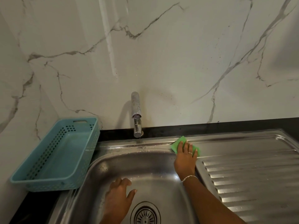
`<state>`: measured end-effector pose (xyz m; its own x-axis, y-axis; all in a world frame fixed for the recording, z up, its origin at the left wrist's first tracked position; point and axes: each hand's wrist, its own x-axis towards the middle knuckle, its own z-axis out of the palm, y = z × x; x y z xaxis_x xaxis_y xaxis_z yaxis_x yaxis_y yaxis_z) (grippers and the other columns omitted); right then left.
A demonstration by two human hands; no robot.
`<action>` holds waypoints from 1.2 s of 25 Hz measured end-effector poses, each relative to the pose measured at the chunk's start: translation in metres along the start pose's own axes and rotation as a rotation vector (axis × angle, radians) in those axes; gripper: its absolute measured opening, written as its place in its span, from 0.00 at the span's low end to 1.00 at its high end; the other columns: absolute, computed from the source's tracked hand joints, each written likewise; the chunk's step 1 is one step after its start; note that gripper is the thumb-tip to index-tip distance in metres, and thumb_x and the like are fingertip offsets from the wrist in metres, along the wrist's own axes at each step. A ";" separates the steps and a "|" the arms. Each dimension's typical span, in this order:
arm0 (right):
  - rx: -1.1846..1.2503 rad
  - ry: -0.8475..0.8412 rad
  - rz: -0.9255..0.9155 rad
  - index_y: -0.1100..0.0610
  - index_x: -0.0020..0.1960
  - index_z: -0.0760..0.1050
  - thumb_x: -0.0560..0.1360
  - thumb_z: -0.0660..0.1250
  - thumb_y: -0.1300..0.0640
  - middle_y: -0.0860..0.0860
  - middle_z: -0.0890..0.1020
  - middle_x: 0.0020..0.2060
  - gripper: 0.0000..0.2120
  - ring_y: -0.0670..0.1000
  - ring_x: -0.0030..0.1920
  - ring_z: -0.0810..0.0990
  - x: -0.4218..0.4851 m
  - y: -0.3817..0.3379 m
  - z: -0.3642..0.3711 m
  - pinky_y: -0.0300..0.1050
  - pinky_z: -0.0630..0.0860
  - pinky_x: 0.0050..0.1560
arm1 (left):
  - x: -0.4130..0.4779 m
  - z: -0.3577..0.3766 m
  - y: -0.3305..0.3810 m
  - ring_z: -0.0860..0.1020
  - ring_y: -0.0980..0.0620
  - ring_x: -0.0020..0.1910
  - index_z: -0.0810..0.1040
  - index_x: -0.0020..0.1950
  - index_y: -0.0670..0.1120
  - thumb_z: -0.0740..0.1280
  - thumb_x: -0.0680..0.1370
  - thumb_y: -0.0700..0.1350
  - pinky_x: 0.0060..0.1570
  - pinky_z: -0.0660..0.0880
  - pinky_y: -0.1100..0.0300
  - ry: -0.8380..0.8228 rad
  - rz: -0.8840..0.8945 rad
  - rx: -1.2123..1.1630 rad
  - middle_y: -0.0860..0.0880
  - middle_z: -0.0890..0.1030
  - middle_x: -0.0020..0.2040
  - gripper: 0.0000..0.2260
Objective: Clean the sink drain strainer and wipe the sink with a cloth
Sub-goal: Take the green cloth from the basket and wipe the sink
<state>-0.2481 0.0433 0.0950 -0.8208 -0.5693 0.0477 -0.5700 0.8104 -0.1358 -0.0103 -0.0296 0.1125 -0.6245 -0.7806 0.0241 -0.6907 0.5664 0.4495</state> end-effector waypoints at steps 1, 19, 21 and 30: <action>-0.003 0.017 -0.014 0.59 0.76 0.43 0.78 0.57 0.56 0.59 0.50 0.77 0.33 0.60 0.77 0.47 0.000 0.000 0.004 0.60 0.44 0.75 | -0.001 0.000 -0.005 0.70 0.55 0.62 0.71 0.60 0.53 0.61 0.76 0.56 0.62 0.69 0.60 -0.002 0.002 0.029 0.54 0.72 0.62 0.14; 0.165 0.049 -0.269 0.53 0.75 0.37 0.78 0.56 0.62 0.54 0.41 0.77 0.34 0.58 0.76 0.37 -0.023 -0.086 0.044 0.57 0.36 0.75 | -0.018 -0.019 -0.065 0.71 0.56 0.44 0.82 0.35 0.49 0.83 0.48 0.51 0.30 0.77 0.69 0.108 0.398 0.168 0.51 0.81 0.33 0.20; 0.186 0.041 -0.284 0.52 0.75 0.37 0.78 0.56 0.61 0.53 0.41 0.77 0.34 0.58 0.76 0.37 -0.026 -0.096 0.046 0.56 0.35 0.75 | -0.018 -0.022 -0.067 0.79 0.57 0.39 0.82 0.35 0.49 0.83 0.47 0.52 0.29 0.77 0.69 0.077 0.407 0.180 0.51 0.81 0.33 0.20; 0.353 -0.018 -0.285 0.51 0.76 0.43 0.79 0.56 0.60 0.54 0.43 0.77 0.31 0.57 0.77 0.39 -0.026 -0.112 0.041 0.55 0.36 0.75 | -0.013 -0.031 -0.063 0.78 0.52 0.46 0.83 0.38 0.48 0.81 0.54 0.51 0.35 0.80 0.63 0.138 0.423 0.244 0.49 0.83 0.38 0.16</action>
<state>-0.1613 -0.0382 0.0681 -0.6304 -0.7677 0.1151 -0.7223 0.5257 -0.4493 0.0524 -0.0629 0.1115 -0.8252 -0.4882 0.2841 -0.4633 0.8727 0.1540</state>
